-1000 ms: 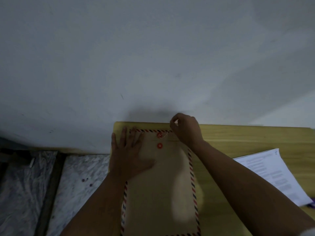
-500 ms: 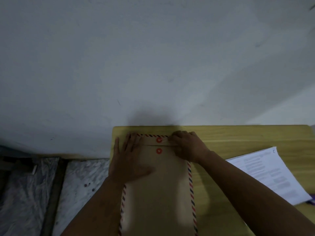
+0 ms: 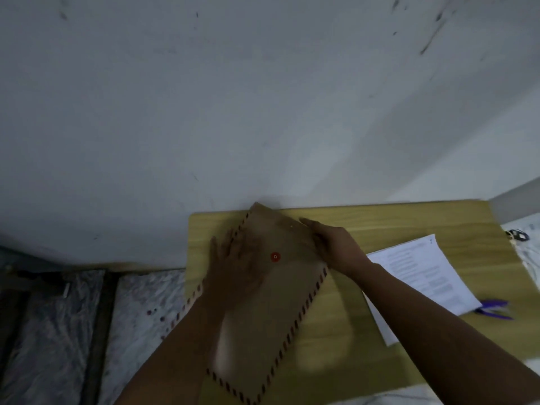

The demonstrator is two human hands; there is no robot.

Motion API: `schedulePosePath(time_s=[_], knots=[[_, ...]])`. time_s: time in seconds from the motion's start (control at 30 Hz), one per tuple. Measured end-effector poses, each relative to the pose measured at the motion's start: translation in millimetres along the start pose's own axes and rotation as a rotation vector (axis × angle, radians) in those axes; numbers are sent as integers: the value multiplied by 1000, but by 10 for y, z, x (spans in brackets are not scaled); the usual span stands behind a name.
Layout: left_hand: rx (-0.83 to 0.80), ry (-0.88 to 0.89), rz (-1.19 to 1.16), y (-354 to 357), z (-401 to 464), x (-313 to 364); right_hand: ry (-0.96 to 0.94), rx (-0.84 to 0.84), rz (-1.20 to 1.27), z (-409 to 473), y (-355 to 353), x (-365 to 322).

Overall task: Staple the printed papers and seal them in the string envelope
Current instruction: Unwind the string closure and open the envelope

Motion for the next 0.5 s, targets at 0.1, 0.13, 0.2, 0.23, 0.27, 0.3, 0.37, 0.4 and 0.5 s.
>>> schedulePosePath(time_s=[0.1, 0.13, 0.2, 0.23, 0.27, 0.3, 0.37, 0.4, 0.5], knots=[[-36, 16, -102, -147, -22, 424, 78, 57, 103, -341, -131, -90], [-60, 14, -153, -196, -18, 556, 105, 72, 126, -468, -173, -130], [-113, 26, -212, -247, -15, 796, 173, 93, 165, -713, -257, -231], [-118, 36, -215, -286, -18, 916, 208, 99, 187, -836, -277, -268], [-137, 36, -217, -321, -23, 1028, 236, 105, 200, -954, -289, -289], [-166, 29, -222, -360, -28, 1131, 260, 106, 210, -1065, -289, -302], [-204, 19, -228, -420, -45, 1292, 308, 112, 227, -1258, -269, -252], [-199, 29, -223, -452, -48, 1352, 329, 127, 234, -1337, -280, -221], [-214, 76, -218, -505, -42, 1507, 354, 207, 230, -1521, -374, -155]])
Point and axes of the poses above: each hand's wrist, its own z-axis towards the middle knuckle, its own y-axis out of the palm, x = y × z, the point moved 6 cm from there along z, towards the middle knuckle, and after that the axes turned 1 degree about x, right-handed, at the moved point
